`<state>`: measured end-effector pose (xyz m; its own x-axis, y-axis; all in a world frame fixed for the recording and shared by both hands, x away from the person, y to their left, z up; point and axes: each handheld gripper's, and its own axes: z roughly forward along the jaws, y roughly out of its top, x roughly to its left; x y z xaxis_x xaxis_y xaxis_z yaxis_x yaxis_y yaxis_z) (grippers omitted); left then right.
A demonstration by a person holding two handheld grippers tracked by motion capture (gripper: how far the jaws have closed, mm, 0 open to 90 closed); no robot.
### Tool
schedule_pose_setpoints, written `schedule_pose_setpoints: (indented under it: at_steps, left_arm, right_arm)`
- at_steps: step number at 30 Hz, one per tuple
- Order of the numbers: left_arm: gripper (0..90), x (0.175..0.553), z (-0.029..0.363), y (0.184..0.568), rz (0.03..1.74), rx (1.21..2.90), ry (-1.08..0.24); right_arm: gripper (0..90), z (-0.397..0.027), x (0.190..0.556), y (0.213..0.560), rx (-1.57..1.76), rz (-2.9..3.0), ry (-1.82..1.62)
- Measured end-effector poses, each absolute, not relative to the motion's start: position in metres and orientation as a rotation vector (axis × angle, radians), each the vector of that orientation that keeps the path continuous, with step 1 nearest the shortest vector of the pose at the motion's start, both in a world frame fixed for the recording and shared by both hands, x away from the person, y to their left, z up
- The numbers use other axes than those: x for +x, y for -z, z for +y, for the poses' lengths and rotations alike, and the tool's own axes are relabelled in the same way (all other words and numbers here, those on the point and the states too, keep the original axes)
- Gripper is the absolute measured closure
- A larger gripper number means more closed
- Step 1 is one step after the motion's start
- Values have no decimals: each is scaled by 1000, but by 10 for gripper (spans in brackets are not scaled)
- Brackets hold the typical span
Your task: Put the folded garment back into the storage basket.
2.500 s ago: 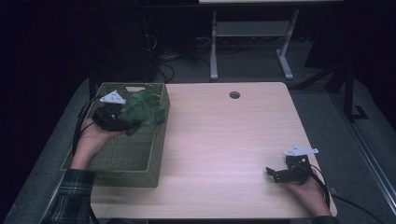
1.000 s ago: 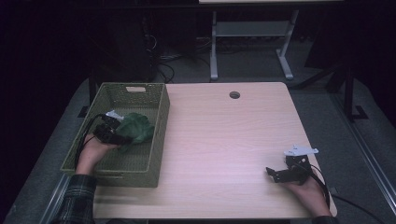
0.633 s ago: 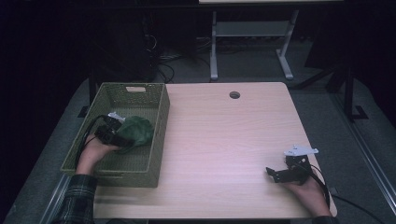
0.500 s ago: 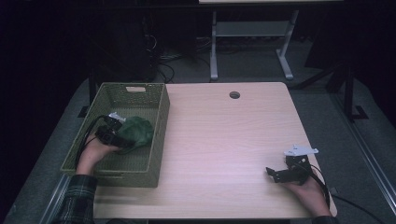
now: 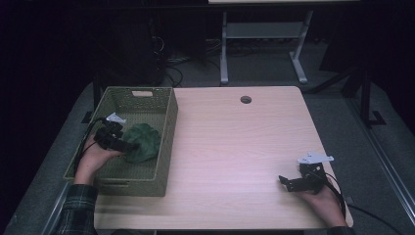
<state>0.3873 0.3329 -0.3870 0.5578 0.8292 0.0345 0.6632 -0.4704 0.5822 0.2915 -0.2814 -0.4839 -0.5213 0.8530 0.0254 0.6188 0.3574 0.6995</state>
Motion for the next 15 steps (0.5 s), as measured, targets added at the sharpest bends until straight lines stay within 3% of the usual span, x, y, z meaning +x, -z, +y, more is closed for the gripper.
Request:
schedule_pose_setpoints:
  at_steps: [15]
  left_arm:
    - [139,380,325,368,1150,2207,-421]
  right_arm:
    - [0,-281,292,484,1295,2282,-950]
